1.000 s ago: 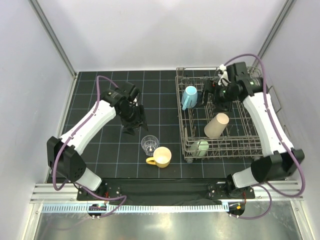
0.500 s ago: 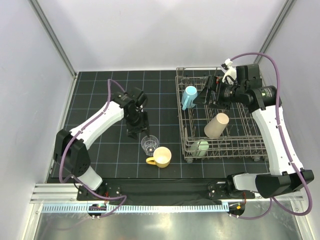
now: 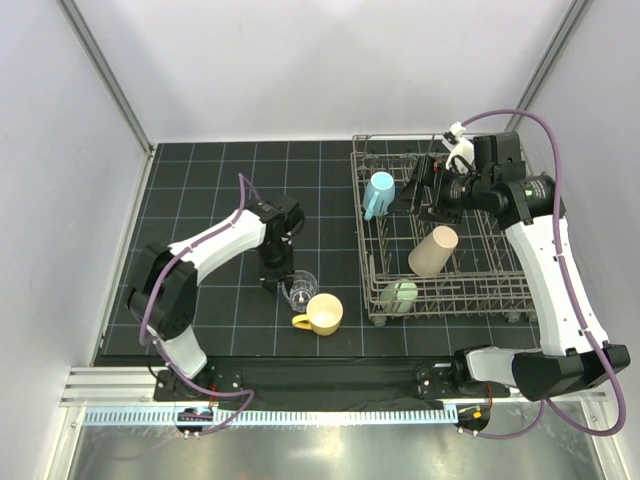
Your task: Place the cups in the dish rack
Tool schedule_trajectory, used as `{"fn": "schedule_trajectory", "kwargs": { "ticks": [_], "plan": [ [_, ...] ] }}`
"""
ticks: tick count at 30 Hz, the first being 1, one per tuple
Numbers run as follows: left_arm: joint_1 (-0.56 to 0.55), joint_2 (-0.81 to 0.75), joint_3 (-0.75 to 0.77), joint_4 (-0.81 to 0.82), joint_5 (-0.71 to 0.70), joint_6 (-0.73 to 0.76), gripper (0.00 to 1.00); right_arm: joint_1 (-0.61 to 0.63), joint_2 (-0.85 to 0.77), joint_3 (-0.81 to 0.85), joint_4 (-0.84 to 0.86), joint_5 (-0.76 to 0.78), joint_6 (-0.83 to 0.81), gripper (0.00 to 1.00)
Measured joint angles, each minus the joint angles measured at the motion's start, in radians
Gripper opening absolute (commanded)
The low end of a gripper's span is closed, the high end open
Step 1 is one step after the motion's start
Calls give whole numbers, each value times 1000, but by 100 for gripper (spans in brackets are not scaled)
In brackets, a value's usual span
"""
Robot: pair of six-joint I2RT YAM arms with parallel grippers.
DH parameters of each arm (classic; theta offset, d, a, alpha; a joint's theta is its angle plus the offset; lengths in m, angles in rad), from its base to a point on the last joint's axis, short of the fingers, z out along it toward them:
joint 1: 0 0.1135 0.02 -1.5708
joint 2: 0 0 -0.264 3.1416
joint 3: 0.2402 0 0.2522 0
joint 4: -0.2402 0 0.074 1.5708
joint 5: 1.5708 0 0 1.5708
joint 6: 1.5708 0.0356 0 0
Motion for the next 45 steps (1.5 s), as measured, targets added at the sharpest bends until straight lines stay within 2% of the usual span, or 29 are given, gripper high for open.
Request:
{"fn": "schedule_trajectory", "kwargs": {
  "ticks": [3, 5, 13, 18, 22, 26, 30, 35, 45],
  "plan": [
    [-4, 11, -28, 19, 1, 5, 16, 0, -4, 0, -6, 2, -1, 95],
    [-5, 15, -40, 29, 3, 6, 0, 0, -6, 0, -10, 3, -1, 95],
    [-5, 12, 23, -15, -24, 21, 0, 0, -6, 5, -26, 2, -10, 95],
    [5, -43, 271, -104, -55, 20, 0, 0, 15, 74, -62, -24, -37, 96],
    [44, -163, 482, -90, 6, -24, 0, 0, 27, 115, -51, -107, -40, 98],
    [94, -351, 453, 85, 162, -123, 0, 31, 27, 116, 8, -220, -6, 99],
    [111, -504, 243, 473, 373, -342, 0, 126, 27, 123, 117, -310, 53, 100],
    [112, -486, 133, 772, 511, -532, 0, 182, 25, 133, 279, -381, 144, 100],
    [114, -489, 26, 1144, 612, -764, 0, 186, 25, 128, 599, -463, 335, 100]
  ]
}}
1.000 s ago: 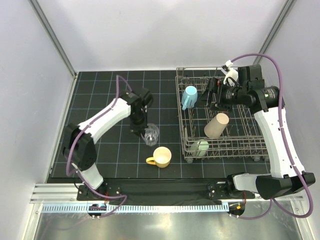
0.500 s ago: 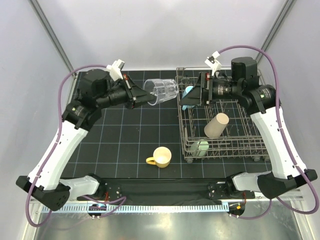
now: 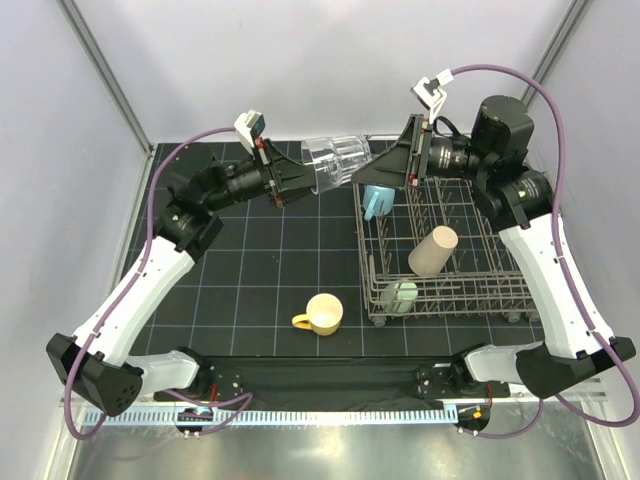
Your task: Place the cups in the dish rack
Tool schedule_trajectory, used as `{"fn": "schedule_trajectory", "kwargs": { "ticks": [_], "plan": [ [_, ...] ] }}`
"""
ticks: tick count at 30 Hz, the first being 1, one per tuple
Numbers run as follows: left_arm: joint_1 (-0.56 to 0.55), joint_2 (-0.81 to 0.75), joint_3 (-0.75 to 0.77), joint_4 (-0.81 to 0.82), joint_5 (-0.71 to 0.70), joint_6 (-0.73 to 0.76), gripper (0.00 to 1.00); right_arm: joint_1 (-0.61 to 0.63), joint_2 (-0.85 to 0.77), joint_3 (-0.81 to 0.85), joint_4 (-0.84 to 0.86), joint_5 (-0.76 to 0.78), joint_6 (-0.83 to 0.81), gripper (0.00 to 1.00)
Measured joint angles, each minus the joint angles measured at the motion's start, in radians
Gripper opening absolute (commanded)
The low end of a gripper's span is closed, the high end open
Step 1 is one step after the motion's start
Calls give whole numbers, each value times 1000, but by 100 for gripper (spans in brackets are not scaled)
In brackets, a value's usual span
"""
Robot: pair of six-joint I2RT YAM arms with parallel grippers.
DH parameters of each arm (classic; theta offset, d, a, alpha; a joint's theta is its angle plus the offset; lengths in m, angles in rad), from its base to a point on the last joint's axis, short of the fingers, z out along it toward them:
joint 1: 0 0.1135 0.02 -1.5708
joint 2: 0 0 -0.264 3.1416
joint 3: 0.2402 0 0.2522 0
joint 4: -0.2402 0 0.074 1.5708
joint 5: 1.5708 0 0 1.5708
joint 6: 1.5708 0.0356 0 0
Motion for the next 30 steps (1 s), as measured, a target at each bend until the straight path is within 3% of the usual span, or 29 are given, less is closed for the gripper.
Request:
{"fn": "schedule_trajectory", "kwargs": {
  "ticks": [21, 24, 26, 27, 28, 29, 30],
  "plan": [
    [0, -2, -31, 142, 53, -104, 0, 19, 43, -61, 314, -16, 246, 91],
    [1, 1, -31, 144, 56, -105, 0, 25, 50, -61, 340, -19, 266, 80],
    [3, 6, -31, 144, 61, -104, 0, 28, 54, -61, 354, -26, 274, 55],
    [5, 11, -31, 146, 67, -106, 0, 29, 56, -61, 360, -30, 284, 35],
    [7, 16, -30, 153, 72, -108, 2, 29, 57, -61, 363, -31, 290, 25],
    [8, 18, -29, 156, 74, -111, 9, 28, 60, -61, 369, -35, 294, 16],
    [11, 23, -28, 161, 79, -115, 30, 27, 61, -61, 373, -36, 298, 8]
  ]
}}
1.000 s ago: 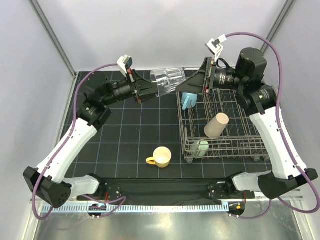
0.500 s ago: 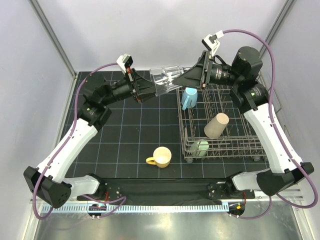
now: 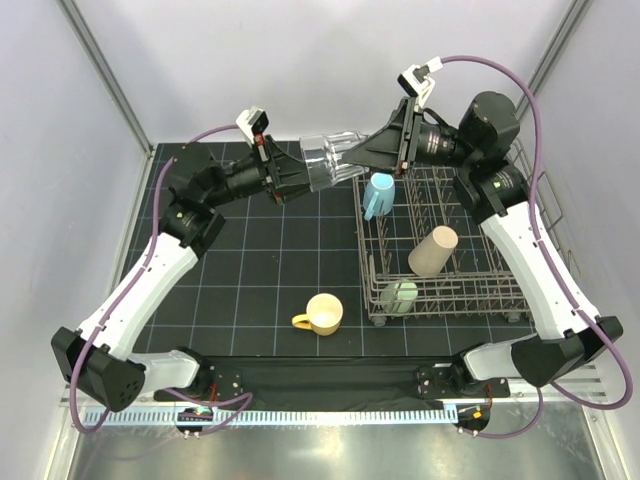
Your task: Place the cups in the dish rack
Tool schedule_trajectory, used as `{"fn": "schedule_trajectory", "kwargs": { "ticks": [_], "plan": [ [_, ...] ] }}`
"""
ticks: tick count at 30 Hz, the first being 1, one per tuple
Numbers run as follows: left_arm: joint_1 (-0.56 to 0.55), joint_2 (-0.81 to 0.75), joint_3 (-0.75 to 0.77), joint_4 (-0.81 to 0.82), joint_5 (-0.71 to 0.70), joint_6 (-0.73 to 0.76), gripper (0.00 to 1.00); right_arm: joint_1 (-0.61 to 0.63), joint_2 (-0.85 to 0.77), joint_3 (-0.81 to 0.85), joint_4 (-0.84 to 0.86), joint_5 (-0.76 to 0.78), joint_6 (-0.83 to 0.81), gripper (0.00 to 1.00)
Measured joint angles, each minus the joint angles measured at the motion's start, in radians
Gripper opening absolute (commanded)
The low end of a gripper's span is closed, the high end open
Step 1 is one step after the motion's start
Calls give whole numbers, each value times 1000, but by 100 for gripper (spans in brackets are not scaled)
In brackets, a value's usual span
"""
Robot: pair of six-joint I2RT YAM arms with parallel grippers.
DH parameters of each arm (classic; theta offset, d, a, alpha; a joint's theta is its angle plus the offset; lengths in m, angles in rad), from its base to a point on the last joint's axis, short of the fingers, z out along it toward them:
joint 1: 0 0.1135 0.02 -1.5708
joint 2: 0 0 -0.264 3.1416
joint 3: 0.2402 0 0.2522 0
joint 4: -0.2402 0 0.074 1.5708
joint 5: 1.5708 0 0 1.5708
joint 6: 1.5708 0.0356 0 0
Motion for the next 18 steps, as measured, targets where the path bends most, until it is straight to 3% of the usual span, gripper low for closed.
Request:
{"fn": "schedule_trajectory", "kwargs": {
  "ticks": [2, 3, 5, 12, 14, 18],
  "plan": [
    [2, 10, 2, 8, 11, -5, 46, 0, 5, 0, 0, 1, -1, 4],
    [2, 15, 2, 13, 15, -8, 60, 2, 9, 0, -3, 1, -7, 4],
    [7, 21, 2, 17, 27, -12, 70, 4, 15, 0, -31, 6, -23, 4],
    [120, -4, -29, -37, 53, 11, 78, -12, 14, 24, -270, 106, -167, 4],
    [161, -18, -29, -138, 55, 66, 80, -40, 11, 51, -392, 172, -229, 4],
    [254, -51, 12, -500, 29, 283, 80, -148, 11, 115, -661, 394, -331, 4]
  ]
}}
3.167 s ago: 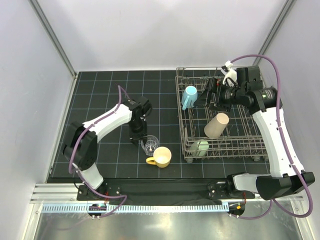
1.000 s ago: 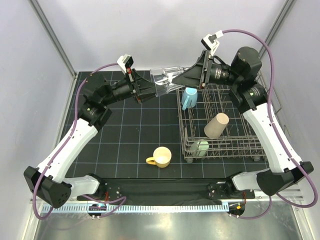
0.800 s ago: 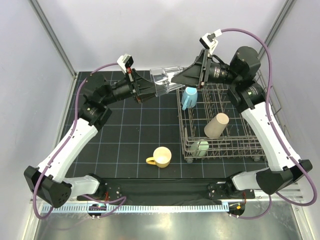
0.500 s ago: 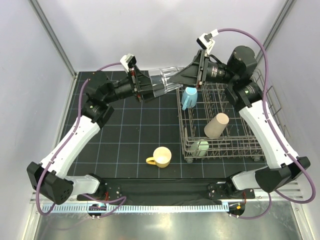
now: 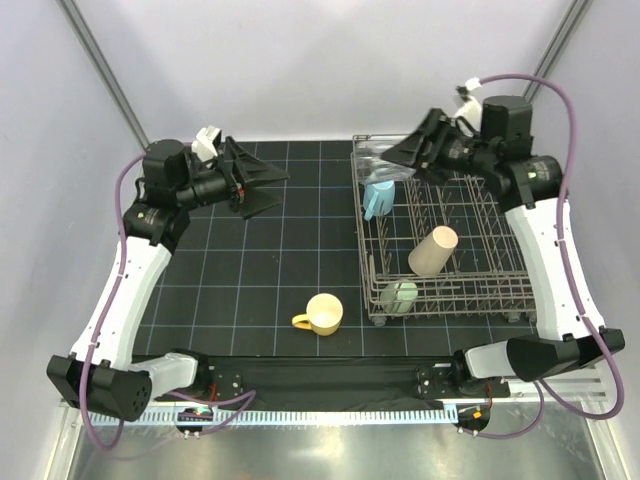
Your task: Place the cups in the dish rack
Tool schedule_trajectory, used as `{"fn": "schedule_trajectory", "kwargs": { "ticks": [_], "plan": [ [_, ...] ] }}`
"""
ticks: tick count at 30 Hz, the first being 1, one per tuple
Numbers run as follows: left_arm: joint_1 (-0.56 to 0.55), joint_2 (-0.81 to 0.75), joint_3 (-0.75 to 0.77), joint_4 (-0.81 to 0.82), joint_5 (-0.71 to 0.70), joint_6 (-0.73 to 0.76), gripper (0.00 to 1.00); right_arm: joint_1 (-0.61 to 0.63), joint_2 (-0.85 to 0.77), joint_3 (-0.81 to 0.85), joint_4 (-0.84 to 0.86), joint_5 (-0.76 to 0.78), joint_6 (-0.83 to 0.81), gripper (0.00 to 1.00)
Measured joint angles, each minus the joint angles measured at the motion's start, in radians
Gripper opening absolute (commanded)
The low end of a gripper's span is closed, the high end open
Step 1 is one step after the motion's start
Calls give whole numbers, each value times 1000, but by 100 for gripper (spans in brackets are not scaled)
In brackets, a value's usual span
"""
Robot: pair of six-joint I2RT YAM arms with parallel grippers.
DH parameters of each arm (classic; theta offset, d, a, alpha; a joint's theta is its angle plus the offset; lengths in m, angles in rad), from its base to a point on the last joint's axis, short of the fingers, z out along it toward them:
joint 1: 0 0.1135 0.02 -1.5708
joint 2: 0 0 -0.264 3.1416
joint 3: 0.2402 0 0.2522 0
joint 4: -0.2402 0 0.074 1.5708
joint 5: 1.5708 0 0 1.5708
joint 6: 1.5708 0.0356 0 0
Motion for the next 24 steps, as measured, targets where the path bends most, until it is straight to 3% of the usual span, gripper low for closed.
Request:
{"fn": "schedule_trajectory", "kwargs": {
  "ticks": [4, 10, 18, 24],
  "plan": [
    [16, -34, 22, -220, -62, 180, 82, -126, 1, 35, -241, 225, -56, 4],
    [-27, -86, 63, -432, -183, 406, 96, -277, 27, 99, -511, 578, -88, 4],
    [-127, -175, 146, -566, -351, 657, 100, -360, 136, 207, -597, 916, -98, 4],
    [-177, -216, 163, -657, -485, 788, 100, -372, 243, 198, -593, 1059, -106, 4]
  ]
}}
